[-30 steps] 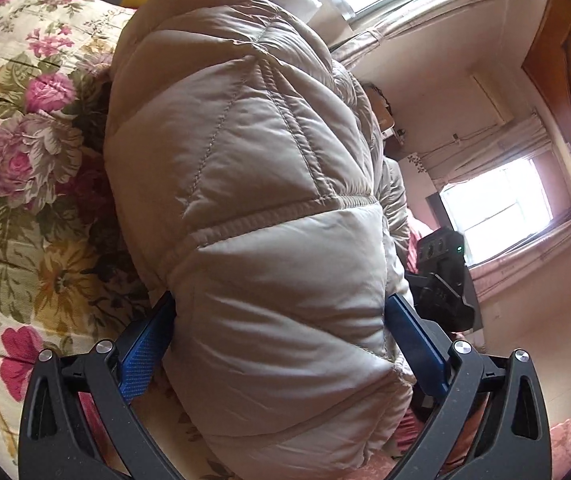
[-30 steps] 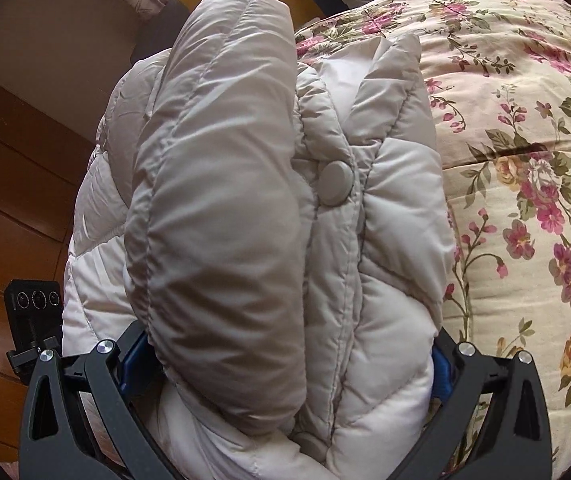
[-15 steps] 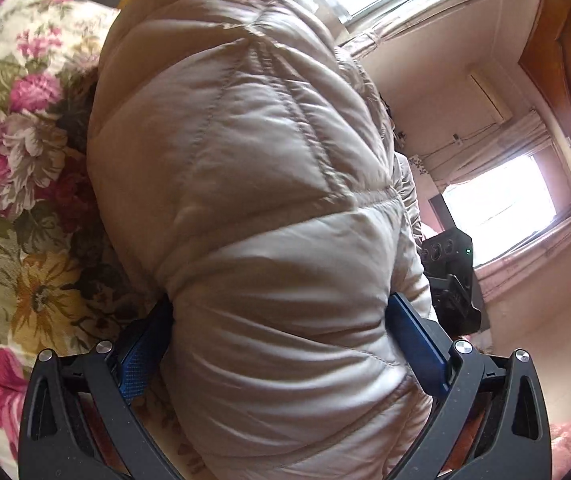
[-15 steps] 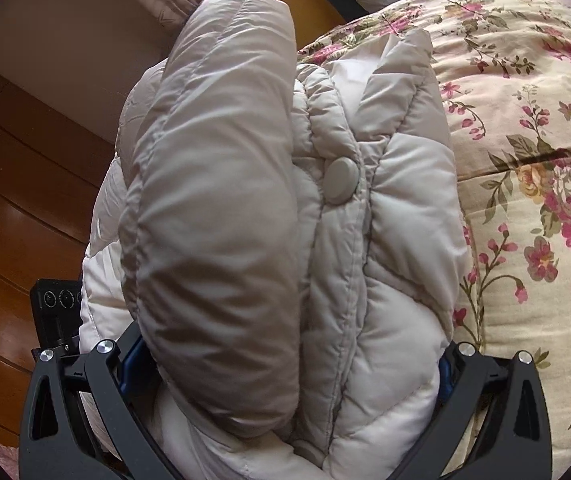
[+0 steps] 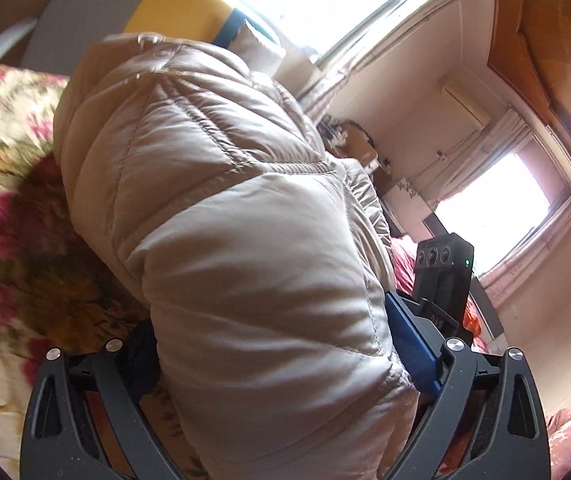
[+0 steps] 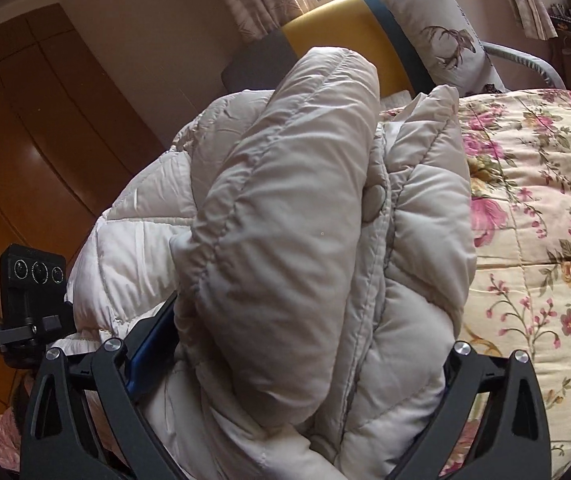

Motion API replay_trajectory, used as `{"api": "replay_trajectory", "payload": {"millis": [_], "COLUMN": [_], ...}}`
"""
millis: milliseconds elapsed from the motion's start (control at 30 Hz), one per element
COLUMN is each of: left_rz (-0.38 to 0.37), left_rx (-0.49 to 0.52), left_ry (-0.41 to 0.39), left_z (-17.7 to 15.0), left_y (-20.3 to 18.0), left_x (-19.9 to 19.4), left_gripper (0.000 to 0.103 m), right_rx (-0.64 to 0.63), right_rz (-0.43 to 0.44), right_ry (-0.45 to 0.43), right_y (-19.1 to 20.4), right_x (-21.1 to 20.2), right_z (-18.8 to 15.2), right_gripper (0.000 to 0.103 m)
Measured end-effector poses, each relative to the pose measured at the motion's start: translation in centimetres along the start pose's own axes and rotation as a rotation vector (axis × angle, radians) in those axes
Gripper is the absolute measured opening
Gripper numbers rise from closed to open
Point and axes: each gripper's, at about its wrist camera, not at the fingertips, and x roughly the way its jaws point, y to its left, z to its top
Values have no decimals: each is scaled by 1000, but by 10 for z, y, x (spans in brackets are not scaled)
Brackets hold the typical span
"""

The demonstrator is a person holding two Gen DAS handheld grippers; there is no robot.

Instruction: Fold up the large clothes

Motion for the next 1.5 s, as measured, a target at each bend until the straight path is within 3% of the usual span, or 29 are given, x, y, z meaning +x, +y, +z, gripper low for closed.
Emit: {"api": "replay_trajectory", "payload": {"millis": [167, 333, 767, 867, 1000, 1100, 1233, 1367, 1433, 1500], "left_rz": [78, 176, 430, 472, 560, 589, 591, 595, 603, 609], "left_rx": [61, 90, 13, -2, -54, -80, -93, -128, -126, -123], "left_ry": [-66, -123, -301, -312, -266, -257, -299, -318, -321, -318], "left_z": [-3, -3, 12, 15, 12, -5, -22, -24, -20, -21], "left_y": [-4, -2, 69, 97, 141, 155, 155, 156, 151, 149], "left_x": [-30, -55, -136, -144, -148, -145, -153, -156, -155, -154], "left_gripper": [94, 94, 94, 94, 94, 100, 100, 100, 100, 100], "right_rx": [-14, -25, -139, -172, -155, -101, -145, -258, -320, -398], "right_rz": [74, 139, 274, 247, 125, 91, 19, -102, -88, -68], "right_ry": [-29, -23, 70, 85, 113, 128, 158, -47, -133, -153], "right_y": [31, 61, 156, 167, 160, 147, 145, 175, 200, 231], "right_x": [17, 66, 233, 269, 306, 305, 279, 227, 214, 216], "right_z": [9, 23, 77, 88, 92, 93, 102, 128, 141, 153], "right_gripper": [96, 96, 96, 96, 99, 101, 101, 101, 101, 101]}}
